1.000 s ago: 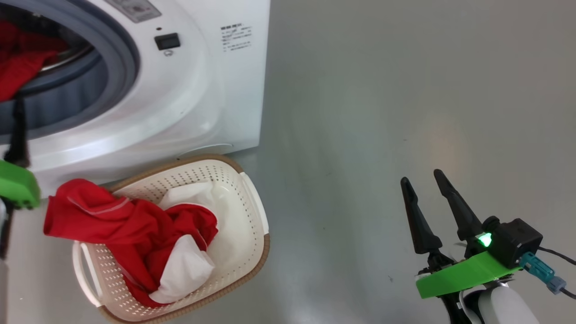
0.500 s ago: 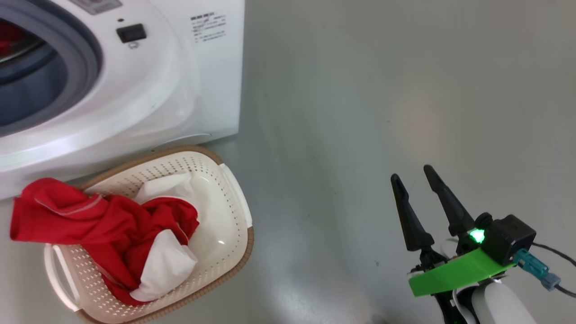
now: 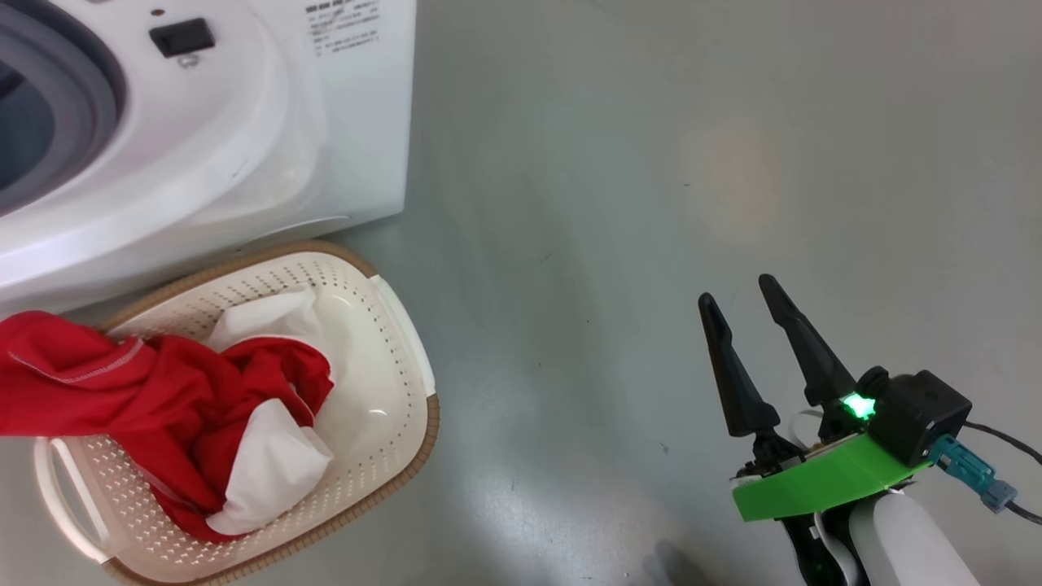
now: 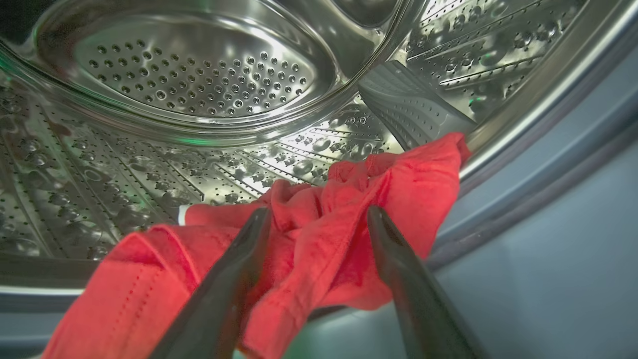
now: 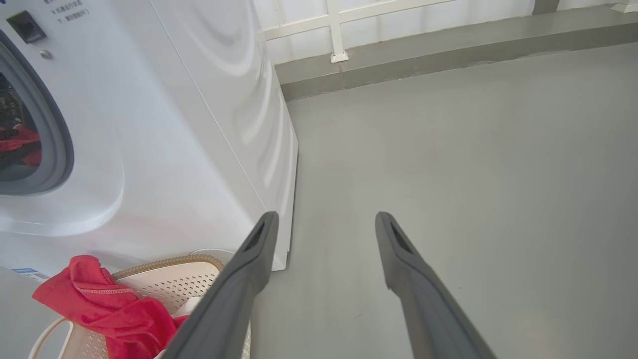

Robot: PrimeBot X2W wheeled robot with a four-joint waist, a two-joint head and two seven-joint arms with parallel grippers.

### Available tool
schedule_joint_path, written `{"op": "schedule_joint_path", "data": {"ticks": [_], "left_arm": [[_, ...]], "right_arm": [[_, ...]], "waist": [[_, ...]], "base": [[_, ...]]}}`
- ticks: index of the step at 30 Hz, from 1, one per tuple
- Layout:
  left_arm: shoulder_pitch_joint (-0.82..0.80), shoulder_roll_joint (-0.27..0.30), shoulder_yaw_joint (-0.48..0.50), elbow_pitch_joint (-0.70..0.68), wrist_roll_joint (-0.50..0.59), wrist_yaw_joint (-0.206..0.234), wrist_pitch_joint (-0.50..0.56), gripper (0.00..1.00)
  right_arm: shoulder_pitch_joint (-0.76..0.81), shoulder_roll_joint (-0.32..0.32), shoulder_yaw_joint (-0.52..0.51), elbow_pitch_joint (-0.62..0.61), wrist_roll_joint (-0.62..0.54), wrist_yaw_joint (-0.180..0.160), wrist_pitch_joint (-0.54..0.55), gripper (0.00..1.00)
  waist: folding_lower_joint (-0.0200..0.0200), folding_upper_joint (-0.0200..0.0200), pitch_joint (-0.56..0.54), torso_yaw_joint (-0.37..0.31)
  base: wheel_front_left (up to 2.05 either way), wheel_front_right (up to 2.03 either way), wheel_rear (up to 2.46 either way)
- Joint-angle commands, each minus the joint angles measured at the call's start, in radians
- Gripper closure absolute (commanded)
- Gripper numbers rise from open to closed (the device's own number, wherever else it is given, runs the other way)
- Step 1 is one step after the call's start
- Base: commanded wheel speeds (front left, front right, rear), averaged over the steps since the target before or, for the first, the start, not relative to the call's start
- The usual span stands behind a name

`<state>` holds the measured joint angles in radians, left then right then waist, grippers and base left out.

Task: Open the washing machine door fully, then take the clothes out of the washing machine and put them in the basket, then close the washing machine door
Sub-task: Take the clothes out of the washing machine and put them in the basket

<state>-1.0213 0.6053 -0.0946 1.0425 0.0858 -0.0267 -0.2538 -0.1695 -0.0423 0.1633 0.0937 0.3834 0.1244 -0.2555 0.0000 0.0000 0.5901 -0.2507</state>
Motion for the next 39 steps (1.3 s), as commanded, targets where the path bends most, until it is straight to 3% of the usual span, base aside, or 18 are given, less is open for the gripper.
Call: {"op": "schedule_joint_path", "data": {"ticks": [1, 5, 6, 7, 8, 9, 10, 11, 12, 20, 26, 35, 39], "left_arm": [[-0.019, 0.074, 0.013, -0.001, 0.013, 0.004, -0.008, 0.0], [-0.041, 0.081, -0.003, 0.036, 0.014, 0.005, -0.008, 0.0], [-0.046, 0.082, -0.007, 0.041, 0.013, 0.004, -0.008, 0.04], [-0.049, 0.082, -0.011, 0.045, 0.013, 0.003, -0.008, 0.17], [-0.049, 0.082, -0.011, 0.045, 0.013, 0.003, -0.008, 0.17], [-0.052, 0.083, -0.015, 0.048, 0.012, 0.003, -0.008, 0.46], [-0.055, 0.084, -0.018, 0.05, 0.011, 0.003, -0.008, 0.6], [-0.057, 0.084, -0.021, 0.053, 0.01, 0.004, -0.008, 0.83], [-0.058, 0.085, -0.024, 0.055, 0.009, 0.004, -0.008, 0.99], [-0.066, 0.077, -0.044, 0.037, -0.011, -0.004, -0.008, 1.0], [-0.034, 0.032, -0.022, -0.018, -0.07, 0.003, -0.008, 1.0], [0.053, -0.042, 0.09, -0.134, -0.208, 0.002, -0.008, 1.0], [0.11, -0.078, 0.14, -0.193, -0.253, -0.025, -0.008, 1.0]], "right_arm": [[-0.005, -0.008, 0.023, -0.026, 0.015, 0.006, -0.006, 0.0], [-0.007, -0.008, 0.026, -0.027, 0.017, 0.006, -0.006, 0.0], [-0.008, -0.008, 0.025, -0.028, 0.017, 0.006, -0.006, 0.0], [-0.008, -0.008, 0.024, -0.029, 0.017, 0.006, -0.006, 0.0], [-0.008, -0.008, 0.024, -0.029, 0.017, 0.006, -0.006, 0.0], [-0.009, -0.008, 0.024, -0.029, 0.018, 0.006, -0.006, 0.0], [-0.01, -0.008, 0.024, -0.03, 0.018, 0.006, -0.006, 0.0], [-0.01, -0.008, 0.023, -0.03, 0.018, 0.006, -0.006, 0.0], [-0.011, -0.008, 0.023, -0.03, 0.019, 0.006, -0.006, 0.0], [-0.013, -0.008, 0.017, -0.032, 0.022, 0.006, -0.006, 0.0], [-0.01, -0.008, 0.008, -0.021, 0.016, 0.006, -0.006, 0.0], [-0.007, -0.008, -0.007, -0.006, 0.002, 0.006, -0.006, 0.0], [0.002, -0.008, -0.015, 0.001, -0.004, 0.006, -0.006, 0.0]], "waist": [[0.0, 0.0, 0.007, -0.005], [0.0, 0.0, 0.011, -0.007], [0.0, 0.0, 0.011, -0.008], [0.0, 0.0, 0.011, -0.008], [0.0, 0.0, 0.011, -0.008], [0.0, 0.0, 0.011, -0.008], [0.0, 0.0, 0.01, -0.008], [0.0, 0.0, 0.01, -0.009], [0.0, 0.0, 0.009, -0.009], [0.0, 0.0, 0.002, -0.004], [0.0, 0.0, -0.026, 0.014], [0.0, 0.0, -0.079, 0.043], [0.0, 0.0, -0.11, 0.06]], "base": [[0.0, 0.0, 0.0], [0.0, 0.0, 0.0], [0.0, 0.0, 0.0], [0.0, 0.0, 0.0], [0.0, 0.0, 0.0], [0.0, 0.0, 0.0], [0.0, 0.0, 0.0], [0.0, 0.0, 0.0], [0.0, 0.0, 0.0], [0.0, 0.0, 0.0], [0.0, 0.0, 0.0], [0.0, 0.0, 0.0], [0.0, 0.0, 0.0]]}}
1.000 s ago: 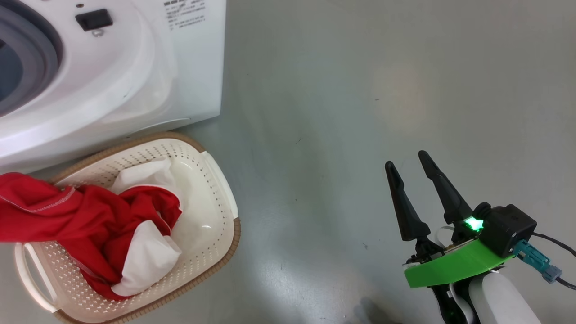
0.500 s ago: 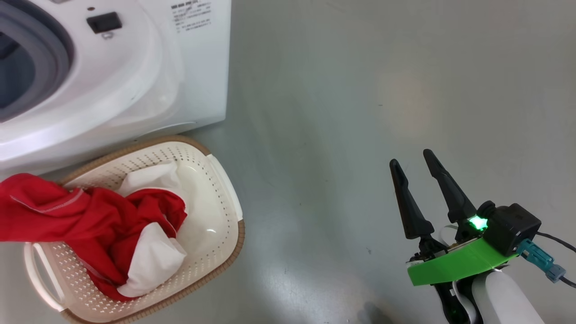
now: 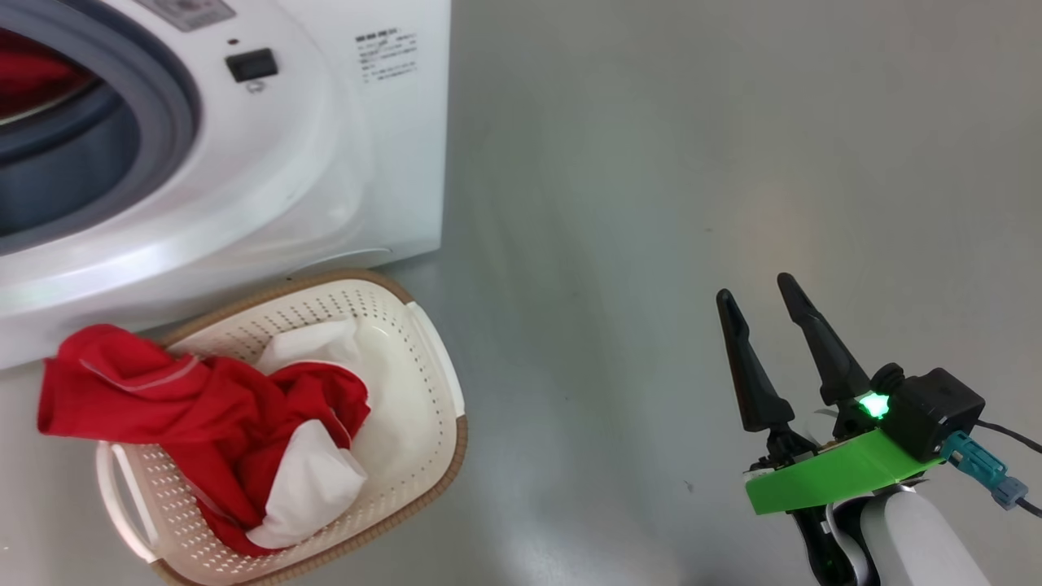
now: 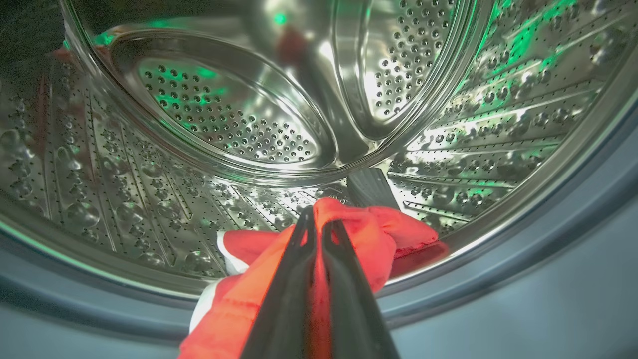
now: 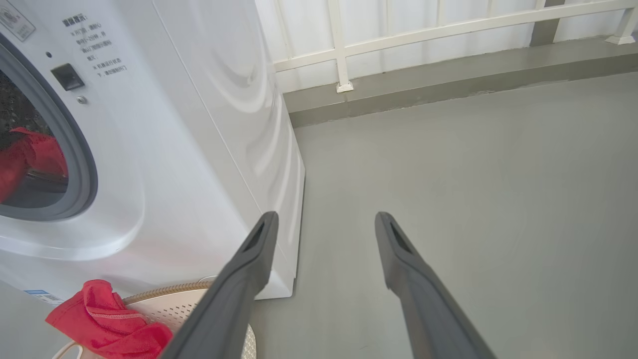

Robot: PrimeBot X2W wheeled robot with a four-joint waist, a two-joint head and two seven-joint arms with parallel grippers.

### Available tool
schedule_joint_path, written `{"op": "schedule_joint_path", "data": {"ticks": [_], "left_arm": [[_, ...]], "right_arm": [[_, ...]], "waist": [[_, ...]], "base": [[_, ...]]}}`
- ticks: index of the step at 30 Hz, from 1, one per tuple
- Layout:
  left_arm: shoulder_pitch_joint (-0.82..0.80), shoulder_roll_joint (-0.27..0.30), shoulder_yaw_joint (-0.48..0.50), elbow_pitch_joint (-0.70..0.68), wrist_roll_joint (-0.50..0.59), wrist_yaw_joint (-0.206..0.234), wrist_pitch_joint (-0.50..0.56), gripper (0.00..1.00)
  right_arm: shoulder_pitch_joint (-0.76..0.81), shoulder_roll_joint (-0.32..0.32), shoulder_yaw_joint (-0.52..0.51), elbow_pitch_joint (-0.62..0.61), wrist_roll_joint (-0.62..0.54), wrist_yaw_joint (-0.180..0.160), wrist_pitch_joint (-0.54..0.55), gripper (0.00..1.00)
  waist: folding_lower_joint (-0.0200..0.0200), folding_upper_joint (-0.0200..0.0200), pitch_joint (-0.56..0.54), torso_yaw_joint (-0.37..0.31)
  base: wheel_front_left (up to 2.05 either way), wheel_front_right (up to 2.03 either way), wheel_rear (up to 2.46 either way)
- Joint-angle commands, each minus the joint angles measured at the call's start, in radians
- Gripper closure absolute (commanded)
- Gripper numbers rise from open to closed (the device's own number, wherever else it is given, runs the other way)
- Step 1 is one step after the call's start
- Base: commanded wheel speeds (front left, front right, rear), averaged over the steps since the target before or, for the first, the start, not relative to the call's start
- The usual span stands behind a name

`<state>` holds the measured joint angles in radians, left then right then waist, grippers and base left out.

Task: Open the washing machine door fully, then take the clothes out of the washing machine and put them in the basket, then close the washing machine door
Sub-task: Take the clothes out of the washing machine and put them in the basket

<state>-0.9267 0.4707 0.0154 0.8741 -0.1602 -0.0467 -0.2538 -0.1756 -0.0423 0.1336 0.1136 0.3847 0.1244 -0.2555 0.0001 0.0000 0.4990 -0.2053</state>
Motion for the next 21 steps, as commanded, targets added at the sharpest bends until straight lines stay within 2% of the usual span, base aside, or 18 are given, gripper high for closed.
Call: {"op": "schedule_joint_path", "data": {"ticks": [1, 10, 21], "left_arm": [[0.026, 0.048, 0.047, -0.039, -0.02, -0.011, -0.008, 1.0], [0.133, -0.044, 0.176, -0.196, -0.069, -0.065, -0.008, 1.0], [0.244, -0.161, 0.254, -0.388, -0.108, -0.083, -0.008, 1.0]], "right_arm": [[0.01, -0.008, 0.012, -0.018, -0.007, 0.006, -0.006, 0.0], [0.032, -0.008, -0.009, -0.006, -0.02, 0.006, -0.006, 0.0], [0.055, -0.008, -0.032, 0.001, -0.025, 0.006, -0.006, 0.0]], "waist": [[-0.0001, 0.0, -0.025, 0.019], [-0.0001, 0.0, -0.087, 0.056], [-0.0001, 0.0, -0.138, 0.092]], "base": [[0.0, 0.0, 0.0], [0.0, 0.0, 0.0], [0.0, 0.0, 0.0]]}}
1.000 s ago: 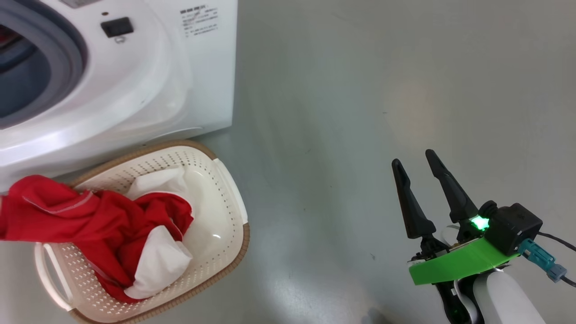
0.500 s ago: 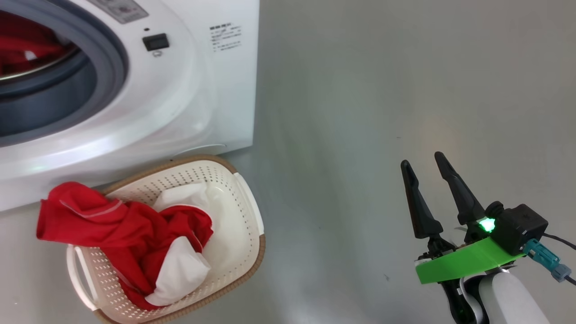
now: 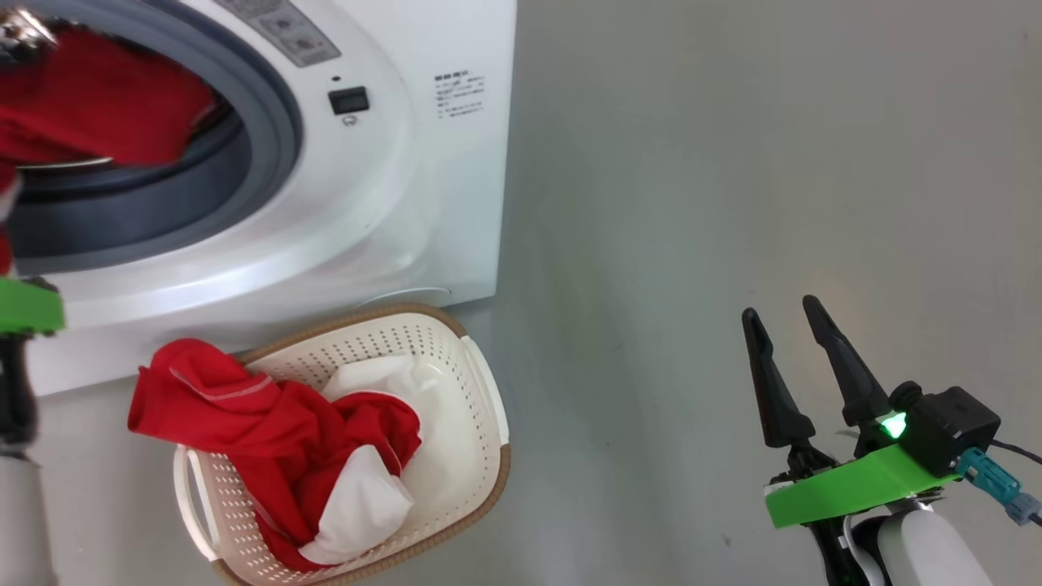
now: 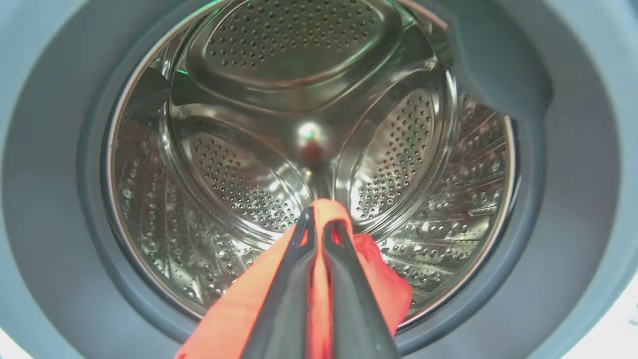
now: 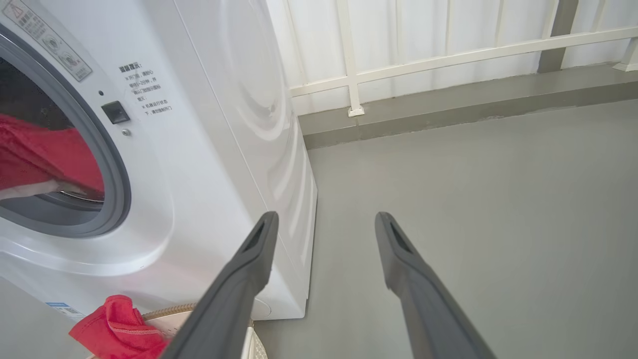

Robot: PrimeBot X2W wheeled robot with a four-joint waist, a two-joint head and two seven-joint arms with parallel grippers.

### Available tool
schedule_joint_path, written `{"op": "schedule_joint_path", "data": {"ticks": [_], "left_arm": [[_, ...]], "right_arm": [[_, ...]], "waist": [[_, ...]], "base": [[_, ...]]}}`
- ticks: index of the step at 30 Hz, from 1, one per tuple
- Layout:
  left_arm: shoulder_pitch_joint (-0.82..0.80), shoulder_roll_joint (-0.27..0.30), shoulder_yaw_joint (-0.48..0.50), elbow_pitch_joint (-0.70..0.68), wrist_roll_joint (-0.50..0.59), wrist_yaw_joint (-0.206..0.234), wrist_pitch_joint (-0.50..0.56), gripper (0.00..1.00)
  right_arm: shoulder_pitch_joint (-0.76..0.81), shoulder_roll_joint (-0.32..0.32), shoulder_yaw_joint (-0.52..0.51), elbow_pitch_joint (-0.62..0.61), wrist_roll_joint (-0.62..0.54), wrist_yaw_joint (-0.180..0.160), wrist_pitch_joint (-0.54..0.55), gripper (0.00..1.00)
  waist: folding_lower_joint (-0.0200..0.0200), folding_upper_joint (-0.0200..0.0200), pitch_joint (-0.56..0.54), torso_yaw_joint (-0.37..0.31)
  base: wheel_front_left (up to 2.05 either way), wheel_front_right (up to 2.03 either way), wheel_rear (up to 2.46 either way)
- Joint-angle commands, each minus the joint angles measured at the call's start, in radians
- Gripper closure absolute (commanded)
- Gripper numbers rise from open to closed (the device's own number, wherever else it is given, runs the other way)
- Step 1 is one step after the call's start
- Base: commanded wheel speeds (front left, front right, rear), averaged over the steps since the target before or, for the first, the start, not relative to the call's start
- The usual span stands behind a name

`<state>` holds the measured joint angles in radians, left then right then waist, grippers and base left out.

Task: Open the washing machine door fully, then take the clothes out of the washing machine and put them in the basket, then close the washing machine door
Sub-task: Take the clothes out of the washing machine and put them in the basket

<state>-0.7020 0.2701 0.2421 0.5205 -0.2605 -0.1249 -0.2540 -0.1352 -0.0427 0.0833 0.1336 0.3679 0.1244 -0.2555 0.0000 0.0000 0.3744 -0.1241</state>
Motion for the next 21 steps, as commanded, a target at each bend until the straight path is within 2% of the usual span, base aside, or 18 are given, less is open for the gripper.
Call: {"op": "schedule_joint_path", "data": {"ticks": [1, 13, 21], "left_arm": [[0.036, 0.031, 0.024, -0.056, -0.02, -0.005, -0.008, 1.0], [0.233, -0.055, 0.006, -0.245, -0.099, -0.006, -0.008, 1.0], [0.307, -0.109, 0.003, -0.331, -0.16, -0.006, -0.008, 1.0]], "right_arm": [[0.018, -0.008, 0.015, -0.019, -0.009, 0.006, -0.006, 0.0], [0.054, -0.008, -0.014, -0.015, 0.0, 0.006, -0.006, 0.0], [0.064, -0.008, -0.024, -0.02, -0.007, 0.006, -0.006, 0.0]], "waist": [[0.0, 0.0, -0.018, 0.014], [0.0, 0.0, -0.067, 0.047], [0.0, 0.0, -0.071, 0.066]], "base": [[0.0, 0.0, 0.0], [0.0, 0.0, 0.0], [0.0, 0.0, 0.0]]}}
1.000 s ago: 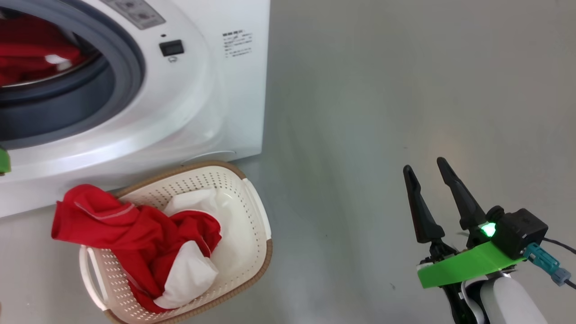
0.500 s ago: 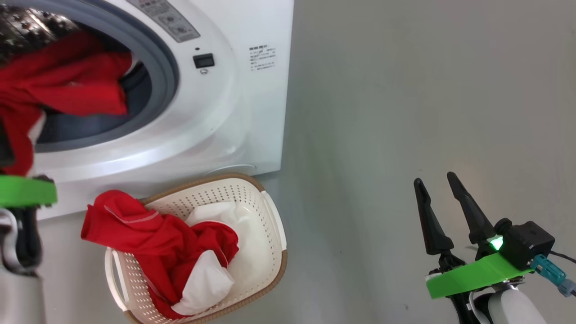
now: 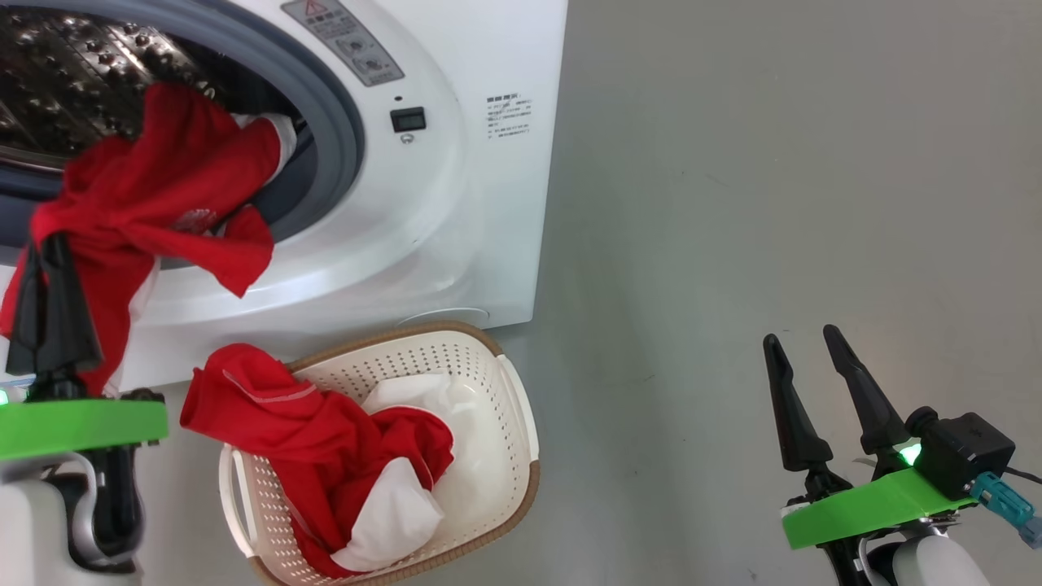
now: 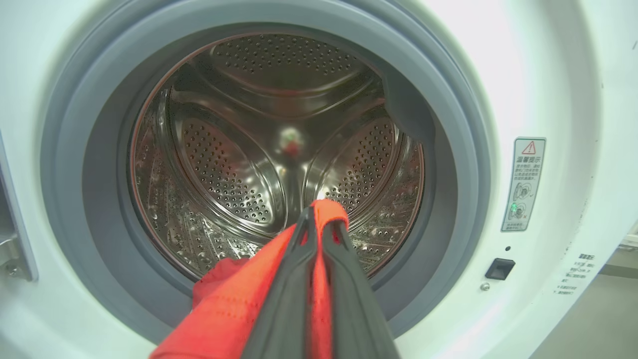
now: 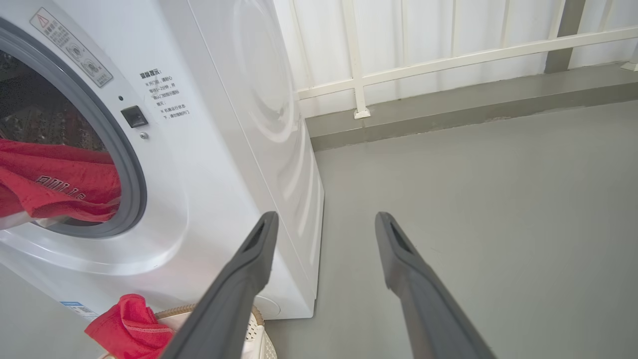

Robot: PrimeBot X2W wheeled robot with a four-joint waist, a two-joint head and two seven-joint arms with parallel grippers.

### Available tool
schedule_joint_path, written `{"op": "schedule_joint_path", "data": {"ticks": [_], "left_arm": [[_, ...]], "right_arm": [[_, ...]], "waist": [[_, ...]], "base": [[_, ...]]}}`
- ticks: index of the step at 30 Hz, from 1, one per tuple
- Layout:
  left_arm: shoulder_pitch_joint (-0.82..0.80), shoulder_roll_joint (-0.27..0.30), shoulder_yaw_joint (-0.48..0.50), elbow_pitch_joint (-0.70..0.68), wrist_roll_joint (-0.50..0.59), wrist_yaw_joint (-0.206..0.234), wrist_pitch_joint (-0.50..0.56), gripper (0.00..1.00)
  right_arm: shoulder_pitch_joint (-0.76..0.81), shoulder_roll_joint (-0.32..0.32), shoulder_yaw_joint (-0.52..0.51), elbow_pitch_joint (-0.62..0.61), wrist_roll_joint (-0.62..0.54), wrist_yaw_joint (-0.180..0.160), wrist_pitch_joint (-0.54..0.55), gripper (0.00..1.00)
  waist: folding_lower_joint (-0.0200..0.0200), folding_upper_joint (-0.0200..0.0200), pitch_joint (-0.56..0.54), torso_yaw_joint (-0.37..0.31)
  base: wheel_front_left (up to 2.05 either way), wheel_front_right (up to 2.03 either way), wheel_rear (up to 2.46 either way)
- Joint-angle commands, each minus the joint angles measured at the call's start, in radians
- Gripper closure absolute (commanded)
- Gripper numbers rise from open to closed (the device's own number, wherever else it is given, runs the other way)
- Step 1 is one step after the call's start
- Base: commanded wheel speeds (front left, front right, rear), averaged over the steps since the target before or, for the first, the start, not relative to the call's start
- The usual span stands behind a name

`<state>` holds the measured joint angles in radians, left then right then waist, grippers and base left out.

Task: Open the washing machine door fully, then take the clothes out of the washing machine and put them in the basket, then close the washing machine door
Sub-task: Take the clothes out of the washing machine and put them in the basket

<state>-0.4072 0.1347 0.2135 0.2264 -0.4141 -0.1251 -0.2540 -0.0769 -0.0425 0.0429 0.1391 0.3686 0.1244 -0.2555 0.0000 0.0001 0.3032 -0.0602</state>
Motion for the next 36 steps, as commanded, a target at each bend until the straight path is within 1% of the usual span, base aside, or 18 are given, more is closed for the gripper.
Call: {"op": "schedule_joint_path", "data": {"ticks": [1, 8, 13, 18, 23, 28, 36], "left_arm": [[0.02, 0.021, 0.031, -0.049, -0.009, -0.005, -0.008, 1.0], [0.069, -0.023, 0.026, -0.151, -0.033, -0.005, -0.008, 1.0], [0.098, -0.051, 0.042, -0.246, -0.044, -0.006, -0.008, 1.0], [0.114, -0.066, 0.044, -0.324, -0.048, -0.006, -0.008, 1.0], [0.139, -0.075, 0.022, -0.395, -0.027, -0.006, -0.008, 1.0], [0.158, -0.08, -0.013, -0.355, -0.026, -0.006, -0.008, 1.0], [0.161, -0.082, -0.075, -0.216, -0.014, -0.006, -0.008, 1.0]], "right_arm": [[0.006, -0.008, 0.015, -0.027, -0.009, 0.006, -0.006, 0.0], [0.002, -0.008, 0.003, -0.03, -0.015, 0.006, -0.006, 0.0], [-0.006, -0.008, -0.002, -0.034, -0.015, 0.006, -0.006, 0.0], [-0.011, -0.008, -0.007, -0.037, -0.015, 0.006, -0.006, 0.0], [-0.018, -0.008, -0.011, -0.041, -0.016, 0.006, -0.006, 0.0], [-0.026, -0.008, -0.007, -0.039, -0.014, 0.006, -0.006, 0.0], [-0.043, -0.008, 0.004, -0.042, -0.01, 0.006, -0.006, 0.0]], "waist": [[0.0, -0.0001, 0.0, 0.004], [0.0, -0.0001, 0.005, 0.012], [0.0, -0.0001, 0.015, 0.011], [0.0, -0.0001, 0.026, 0.012], [0.0, -0.0001, 0.039, 0.013], [0.0, -0.0001, 0.048, 0.014], [0.0, -0.0001, 0.078, 0.007]], "base": [[0.0, 0.0, 0.0], [0.0, 0.0, 0.0], [0.0, 0.0, 0.0], [0.0, 0.0, 0.0], [0.0, 0.0, 0.0], [0.0, 0.0, 0.0], [0.0, 0.0, 0.0]]}}
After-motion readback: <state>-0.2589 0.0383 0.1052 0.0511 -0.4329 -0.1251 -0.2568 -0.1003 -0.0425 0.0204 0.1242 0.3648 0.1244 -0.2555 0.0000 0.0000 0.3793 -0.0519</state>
